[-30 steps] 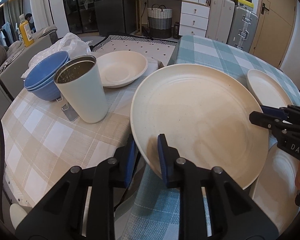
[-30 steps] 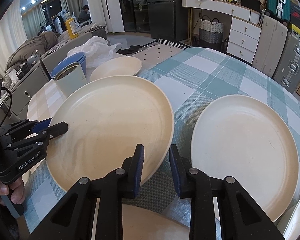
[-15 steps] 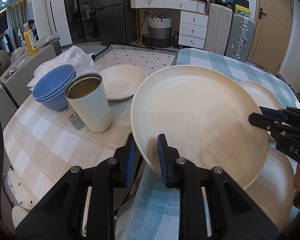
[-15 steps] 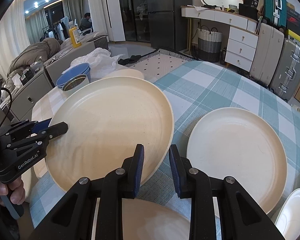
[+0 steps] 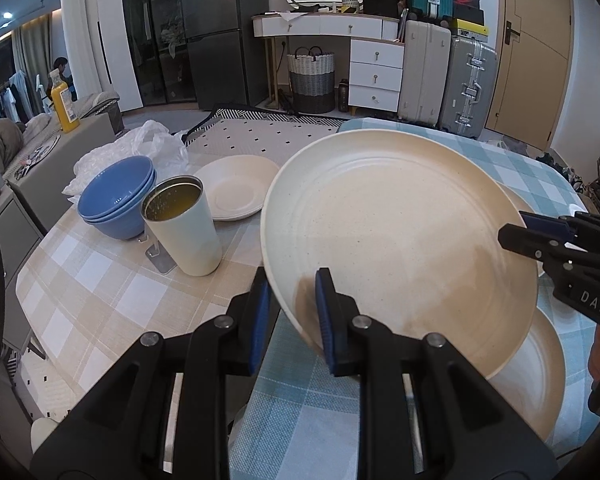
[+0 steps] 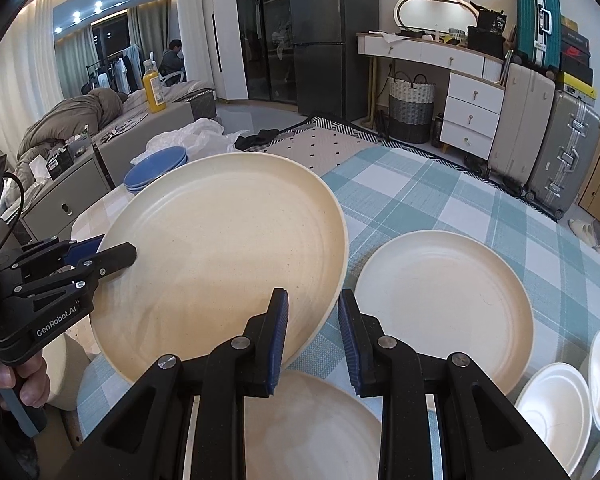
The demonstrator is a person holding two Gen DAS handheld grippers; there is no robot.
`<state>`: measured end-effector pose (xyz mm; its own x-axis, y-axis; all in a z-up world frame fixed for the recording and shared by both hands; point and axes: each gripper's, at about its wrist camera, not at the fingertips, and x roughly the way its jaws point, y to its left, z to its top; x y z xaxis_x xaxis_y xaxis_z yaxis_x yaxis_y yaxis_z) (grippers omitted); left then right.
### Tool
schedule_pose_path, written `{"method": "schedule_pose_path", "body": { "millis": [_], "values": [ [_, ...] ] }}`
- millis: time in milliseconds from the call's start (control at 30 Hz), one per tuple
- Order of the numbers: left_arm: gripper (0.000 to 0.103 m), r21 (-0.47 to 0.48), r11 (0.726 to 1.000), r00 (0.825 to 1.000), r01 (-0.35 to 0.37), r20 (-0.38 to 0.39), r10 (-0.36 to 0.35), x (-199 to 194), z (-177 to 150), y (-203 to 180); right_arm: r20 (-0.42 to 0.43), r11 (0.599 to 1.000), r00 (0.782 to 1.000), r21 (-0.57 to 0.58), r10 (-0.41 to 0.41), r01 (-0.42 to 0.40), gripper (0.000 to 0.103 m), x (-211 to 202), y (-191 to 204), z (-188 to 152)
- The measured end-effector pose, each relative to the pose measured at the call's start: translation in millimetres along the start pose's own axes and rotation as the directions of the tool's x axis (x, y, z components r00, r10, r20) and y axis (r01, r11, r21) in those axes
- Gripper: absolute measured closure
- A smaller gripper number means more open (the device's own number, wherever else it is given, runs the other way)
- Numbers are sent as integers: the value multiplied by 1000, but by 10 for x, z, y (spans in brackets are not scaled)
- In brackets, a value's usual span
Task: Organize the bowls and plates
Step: 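Lift the large cream plate with the left gripper and carry it over the other plate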
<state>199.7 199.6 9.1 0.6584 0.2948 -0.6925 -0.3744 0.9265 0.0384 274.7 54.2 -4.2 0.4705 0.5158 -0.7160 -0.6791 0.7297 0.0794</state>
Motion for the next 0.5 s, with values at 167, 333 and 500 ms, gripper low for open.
{"method": "schedule_pose_path", "body": {
  "millis": [167, 333, 500],
  "values": [
    [84, 18, 1000, 1000, 7, 20, -8, -238, -5, -141, 18, 1000, 1000, 3, -15, 15, 77, -250, -17, -47],
    [84, 36, 999, 999, 15, 39, -17, -515, -17, -308, 40, 1000, 999, 9, -28, 28, 77, -523, -33, -119],
    [84, 52, 998, 998, 25, 56, -28, -786, -60, -485, 56, 999, 997, 14, -44, 43, 77, -788, -52, -218]
  ]
}}
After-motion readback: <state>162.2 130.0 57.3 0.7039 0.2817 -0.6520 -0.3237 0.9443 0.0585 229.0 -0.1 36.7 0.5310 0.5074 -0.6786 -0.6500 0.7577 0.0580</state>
